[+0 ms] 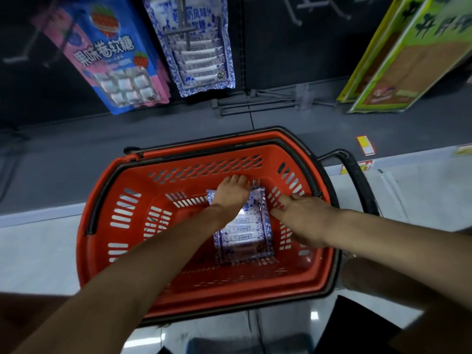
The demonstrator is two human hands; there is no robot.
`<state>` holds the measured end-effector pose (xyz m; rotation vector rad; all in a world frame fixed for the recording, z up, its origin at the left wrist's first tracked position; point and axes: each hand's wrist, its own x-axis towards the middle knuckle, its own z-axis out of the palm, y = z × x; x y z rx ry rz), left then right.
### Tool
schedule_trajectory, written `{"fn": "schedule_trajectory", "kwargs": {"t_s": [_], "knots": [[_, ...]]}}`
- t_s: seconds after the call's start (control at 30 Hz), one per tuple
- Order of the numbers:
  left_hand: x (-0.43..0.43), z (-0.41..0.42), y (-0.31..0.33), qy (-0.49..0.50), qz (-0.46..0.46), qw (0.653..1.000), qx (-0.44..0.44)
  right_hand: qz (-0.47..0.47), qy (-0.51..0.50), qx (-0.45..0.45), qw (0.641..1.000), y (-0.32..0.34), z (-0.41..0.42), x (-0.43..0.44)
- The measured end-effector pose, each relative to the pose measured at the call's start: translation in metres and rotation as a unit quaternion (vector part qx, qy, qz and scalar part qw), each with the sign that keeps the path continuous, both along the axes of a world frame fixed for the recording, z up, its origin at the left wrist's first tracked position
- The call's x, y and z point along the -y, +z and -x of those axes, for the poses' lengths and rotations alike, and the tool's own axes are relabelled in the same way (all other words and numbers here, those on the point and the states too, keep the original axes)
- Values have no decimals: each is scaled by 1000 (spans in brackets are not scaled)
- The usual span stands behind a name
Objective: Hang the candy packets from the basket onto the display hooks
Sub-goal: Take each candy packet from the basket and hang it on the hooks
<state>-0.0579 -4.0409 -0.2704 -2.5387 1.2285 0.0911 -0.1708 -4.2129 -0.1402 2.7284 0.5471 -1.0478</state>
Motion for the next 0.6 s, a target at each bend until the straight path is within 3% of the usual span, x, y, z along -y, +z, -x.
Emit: {"fn": "schedule_trajectory", "kwargs": {"t_s": [0.23, 0.43, 0.6], "knots": [[-18, 15, 64, 90, 39, 991, -90, -2, -8, -2, 1000, 5, 0, -5], [-47, 29, 110, 57, 98, 986, -120, -13, -56, -6, 998, 18, 0, -12], [-65, 38, 163, 2, 182, 980, -83, -25, -104, 35, 994, 27, -2, -20]]}}
